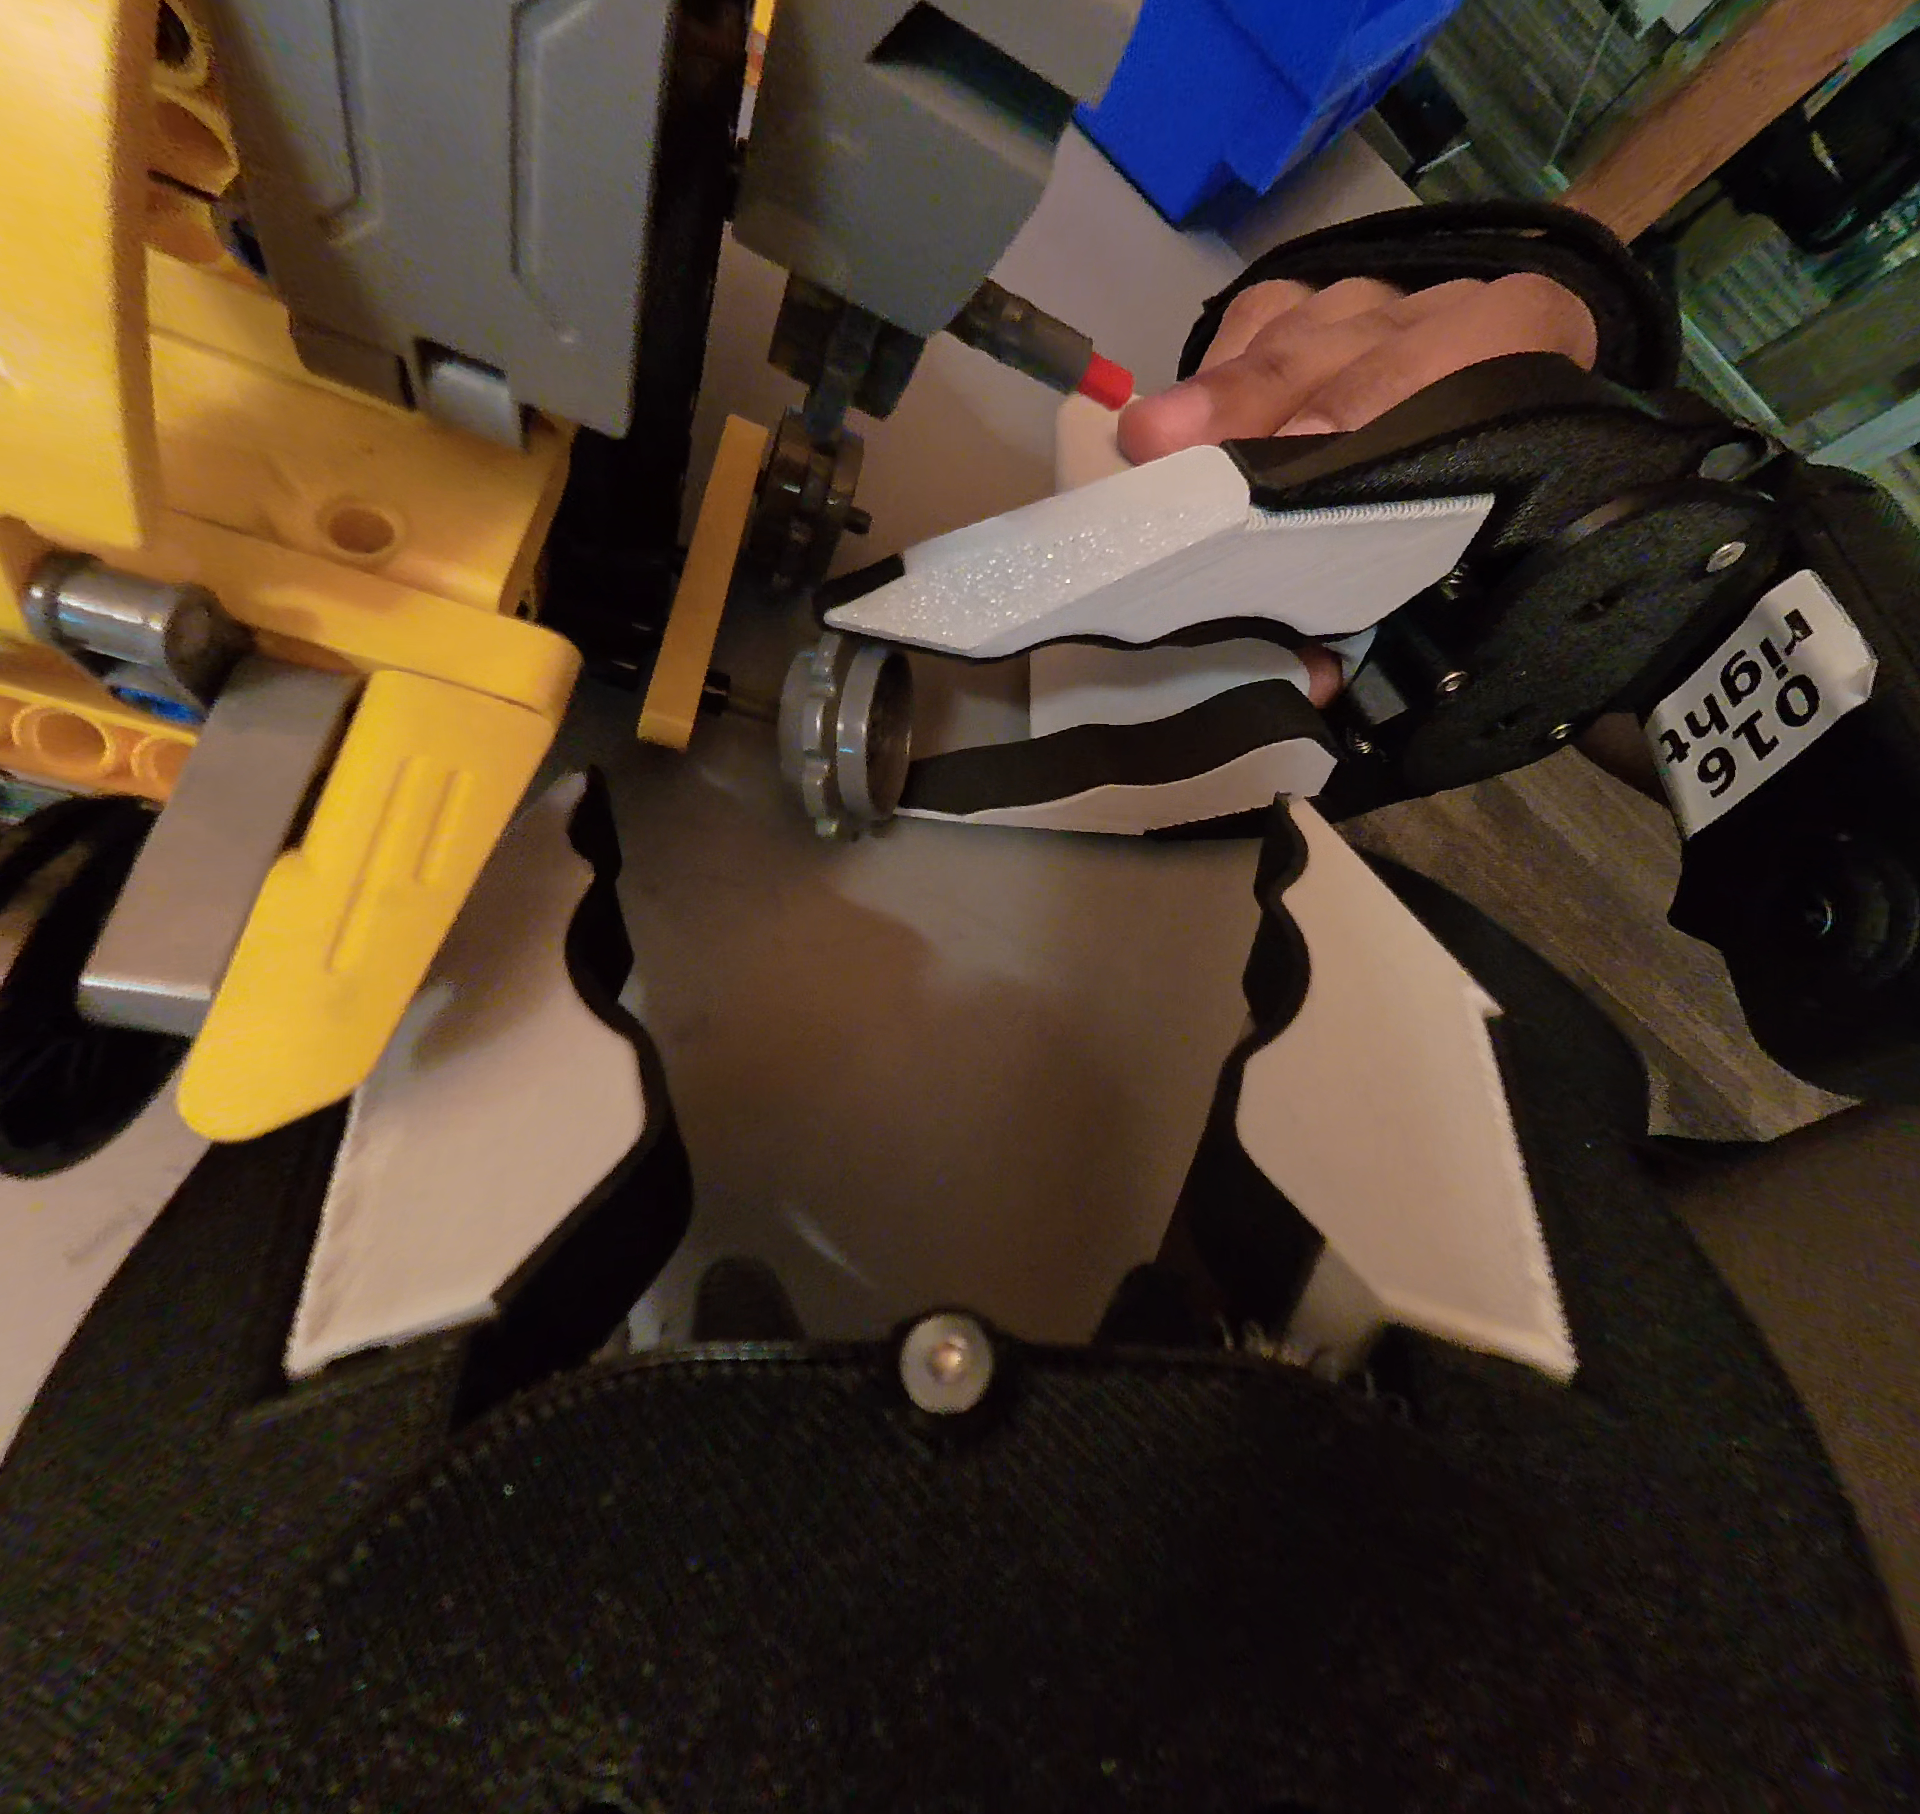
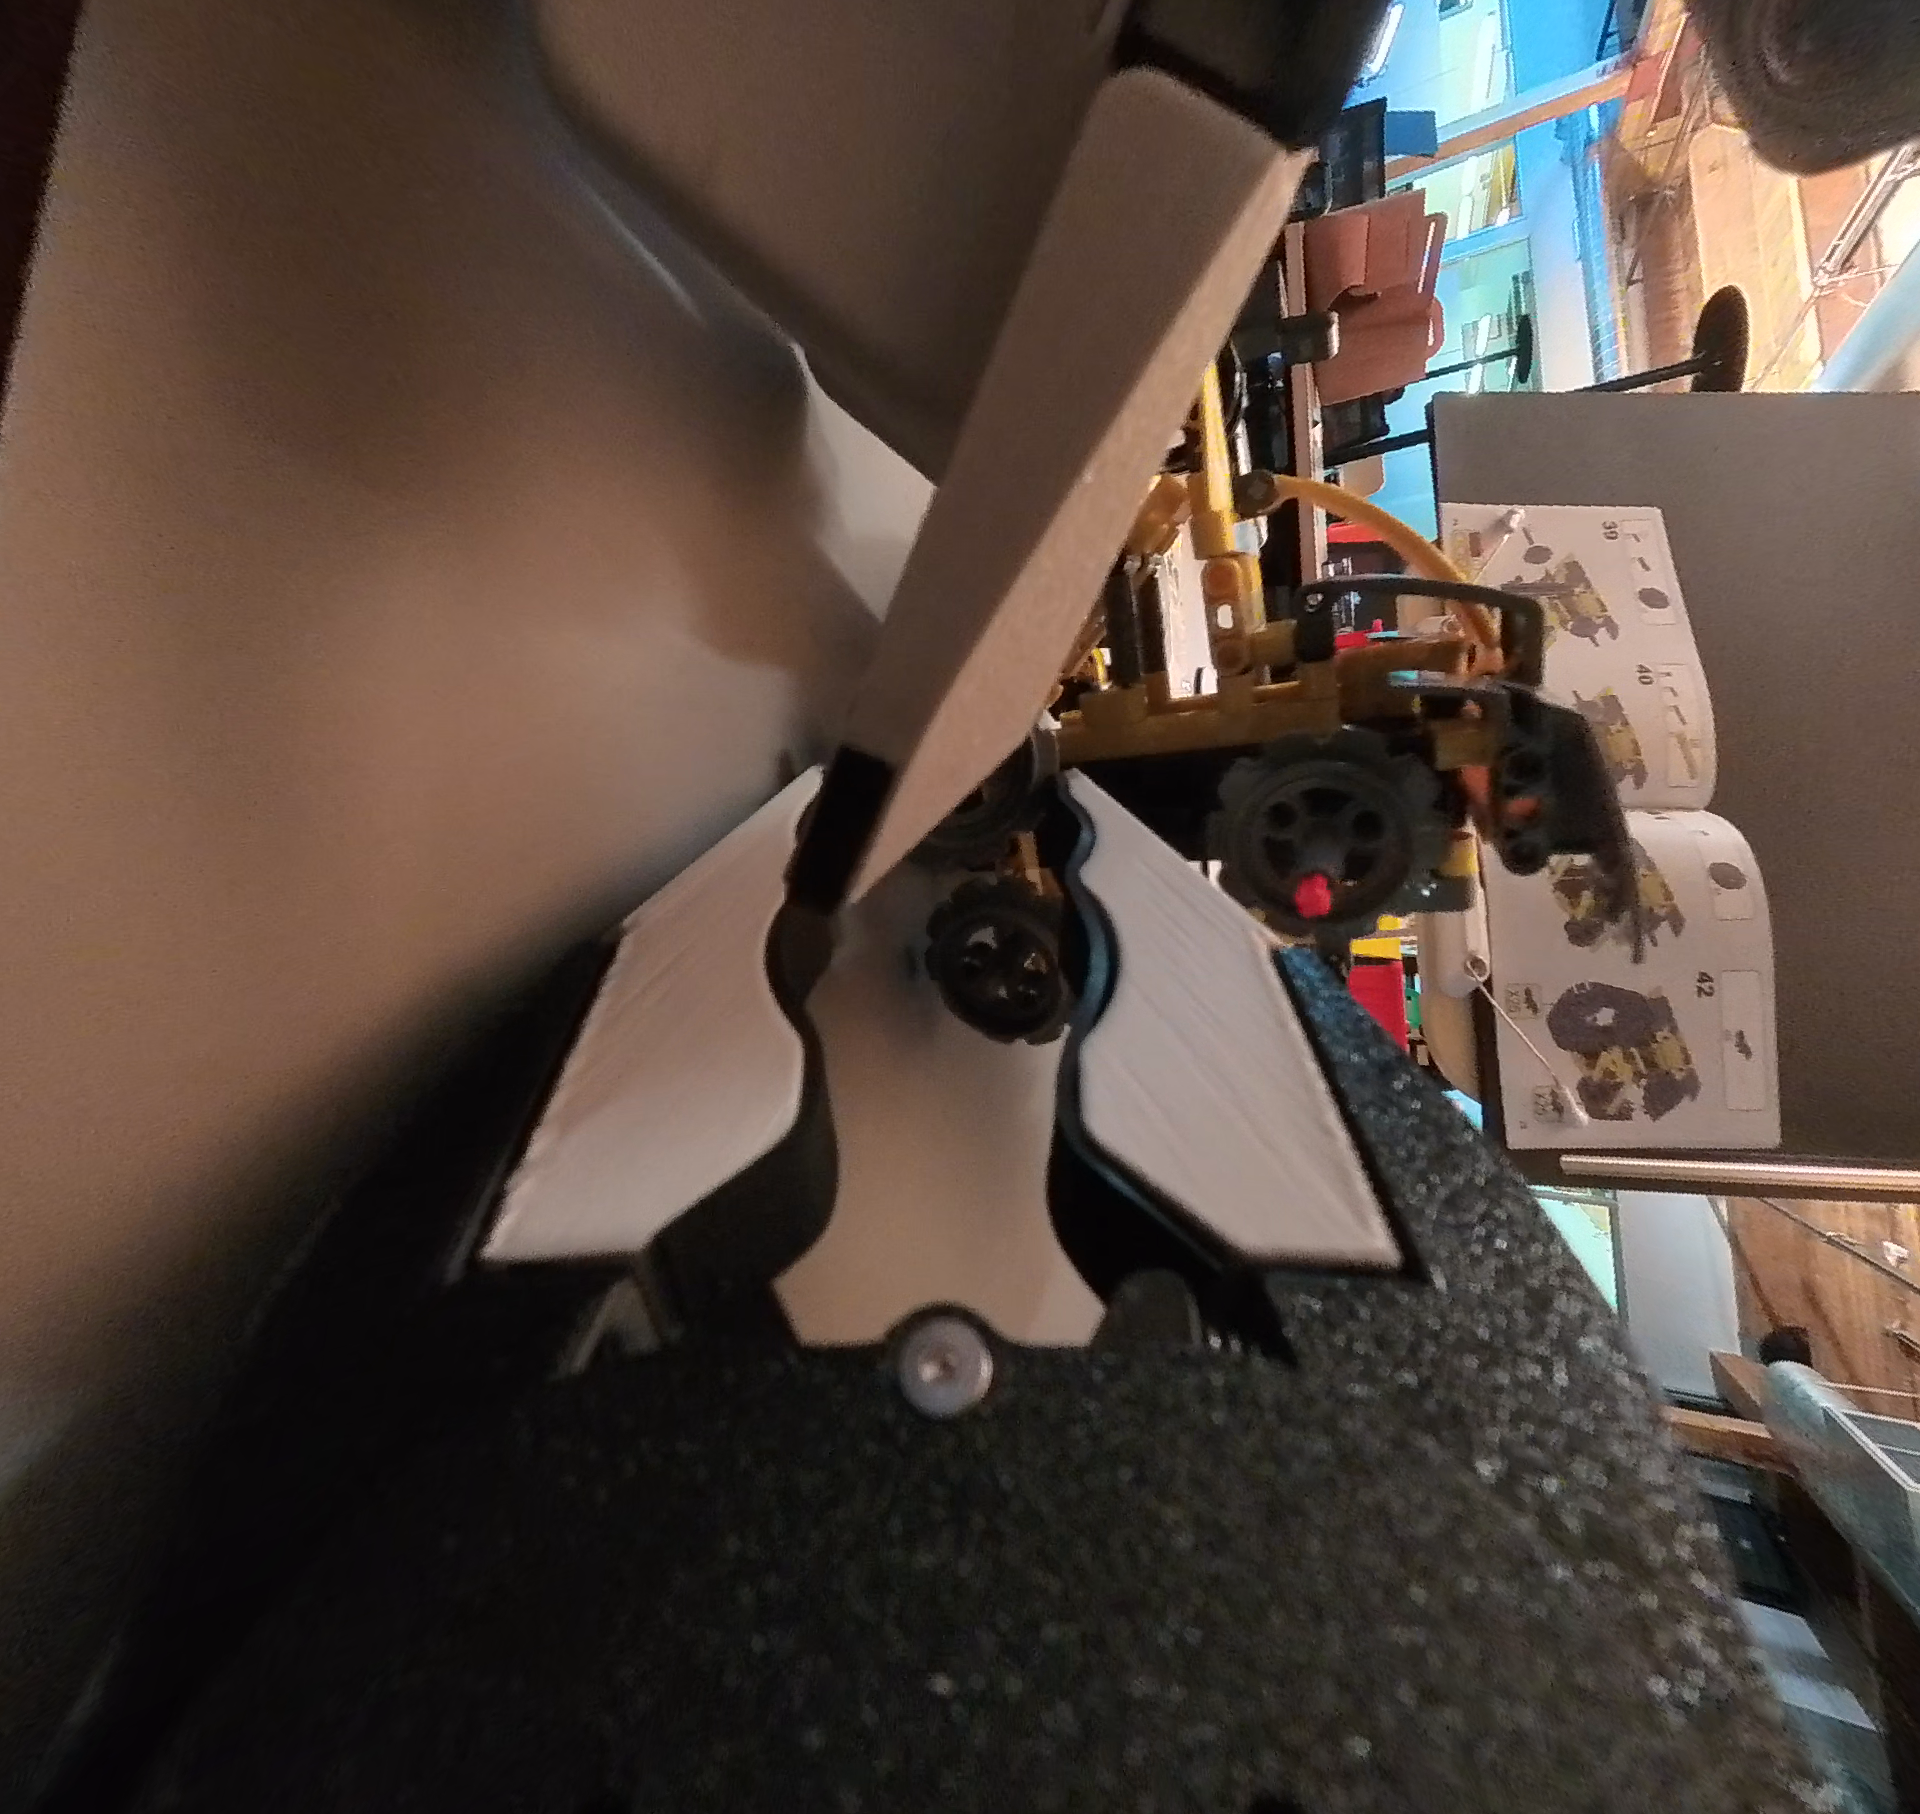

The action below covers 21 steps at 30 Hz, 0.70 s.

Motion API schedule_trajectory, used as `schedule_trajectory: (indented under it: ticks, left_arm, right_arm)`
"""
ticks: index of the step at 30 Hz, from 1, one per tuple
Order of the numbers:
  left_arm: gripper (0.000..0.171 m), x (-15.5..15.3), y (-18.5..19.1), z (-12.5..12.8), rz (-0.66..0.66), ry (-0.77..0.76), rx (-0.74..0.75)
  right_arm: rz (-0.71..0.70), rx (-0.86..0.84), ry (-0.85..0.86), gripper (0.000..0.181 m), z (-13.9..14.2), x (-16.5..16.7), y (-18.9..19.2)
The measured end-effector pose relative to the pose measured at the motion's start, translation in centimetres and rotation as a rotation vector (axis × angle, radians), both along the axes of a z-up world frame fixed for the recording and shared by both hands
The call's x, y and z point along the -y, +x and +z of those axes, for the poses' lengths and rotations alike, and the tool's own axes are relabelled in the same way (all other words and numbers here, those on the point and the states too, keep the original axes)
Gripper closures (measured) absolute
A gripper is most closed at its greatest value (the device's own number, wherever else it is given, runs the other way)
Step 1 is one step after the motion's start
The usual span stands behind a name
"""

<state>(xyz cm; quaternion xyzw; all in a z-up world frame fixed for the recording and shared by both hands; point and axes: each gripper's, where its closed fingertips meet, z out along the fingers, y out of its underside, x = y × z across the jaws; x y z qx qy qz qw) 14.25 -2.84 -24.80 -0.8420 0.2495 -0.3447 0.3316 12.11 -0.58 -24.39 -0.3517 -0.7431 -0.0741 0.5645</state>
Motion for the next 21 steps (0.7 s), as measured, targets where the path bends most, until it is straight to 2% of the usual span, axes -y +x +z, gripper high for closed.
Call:
schedule_trajectory:
  ticks: [16,19,21]
  left_arm:
    - [0.059,0.11,0.57,-0.11,-0.03,0.0,-0.009]
    - [0.075,-0.19,0.28,-0.15,-0.006,-0.013,-0.003]
    - [0.095,-0.64,-0.32,-0.45,0.036,-0.026,-0.018]
  right_arm:
    - [-0.032,0.014,0.055,0.142,-0.02,-0.2,-0.07]
    - [-0.05,0.03,0.04,0.142,-0.11,-0.22,-0.09]
    - [-0.055,0.037,0.025,0.142,-0.13,-0.25,-0.08]
